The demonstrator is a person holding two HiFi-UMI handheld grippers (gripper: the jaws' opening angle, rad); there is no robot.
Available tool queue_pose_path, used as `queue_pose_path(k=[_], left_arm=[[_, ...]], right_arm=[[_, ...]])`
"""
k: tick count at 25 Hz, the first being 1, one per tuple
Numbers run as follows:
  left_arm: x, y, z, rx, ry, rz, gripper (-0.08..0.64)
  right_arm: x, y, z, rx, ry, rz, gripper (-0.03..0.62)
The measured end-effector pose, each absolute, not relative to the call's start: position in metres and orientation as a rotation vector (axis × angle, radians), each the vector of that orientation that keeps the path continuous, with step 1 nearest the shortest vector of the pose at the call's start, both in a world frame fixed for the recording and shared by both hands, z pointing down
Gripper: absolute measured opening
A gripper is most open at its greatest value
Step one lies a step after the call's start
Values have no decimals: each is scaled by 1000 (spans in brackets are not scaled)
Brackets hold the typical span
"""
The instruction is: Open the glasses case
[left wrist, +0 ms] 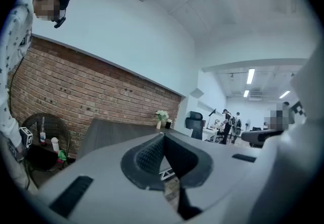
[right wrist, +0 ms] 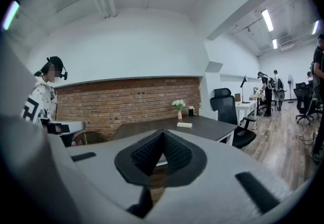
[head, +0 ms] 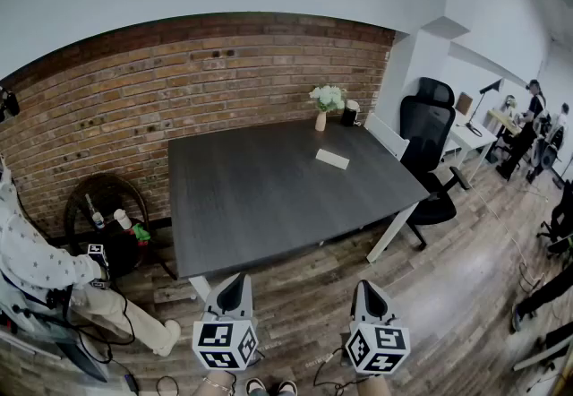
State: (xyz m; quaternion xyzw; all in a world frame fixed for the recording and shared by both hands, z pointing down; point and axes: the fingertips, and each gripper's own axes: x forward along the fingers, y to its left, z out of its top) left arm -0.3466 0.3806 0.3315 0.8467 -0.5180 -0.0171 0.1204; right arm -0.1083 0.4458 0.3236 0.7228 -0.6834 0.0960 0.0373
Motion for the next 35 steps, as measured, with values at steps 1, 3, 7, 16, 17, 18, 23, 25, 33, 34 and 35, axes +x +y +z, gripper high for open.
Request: queue_pose_path(k=[1, 3, 7, 16, 17, 18, 23, 25, 33, 34, 35], left_arm=[[-348, 380, 333, 2474, -1515, -47, -5], [-351, 380, 335, 2471, -1520, -41, -5], [-352, 377, 335, 2465, -1528, -37, -5], [-348, 368, 333, 2488, -1503, -29, -5], [-348, 366, 333, 2490, -1504, -27, -5], [-349, 364, 332, 2491, -1504, -26, -5], [-348, 358, 329, 2504, -1498, -21, -5], [-348, 355, 329, 2510, -1491, -23, -5], [-349, 343, 329, 2537, -1440, -11, -5], [-349, 341, 332, 2536, -1436, 0, -5], [-349, 339, 335, 2533, -1429, 11, -5]], right_arm=[[-110, 445, 324, 2219, -2097, 292, -2], [-112, 445, 326, 2218, -2097, 292, -2], [-112, 445, 327, 2222, -2120, 323, -2], [-111, 438, 332, 2255, -2109, 357, 6], [-112, 436, 332, 2256, -2113, 357, 23], [-113, 435, 331, 2258, -2117, 357, 40], [-110, 433, 331, 2276, -2097, 347, 92], [-109, 432, 331, 2288, -2088, 341, 114], [-113, 430, 330, 2330, -2033, 340, 127], [-113, 430, 330, 2331, -2028, 340, 127], [-114, 430, 331, 2331, -2023, 338, 127]])
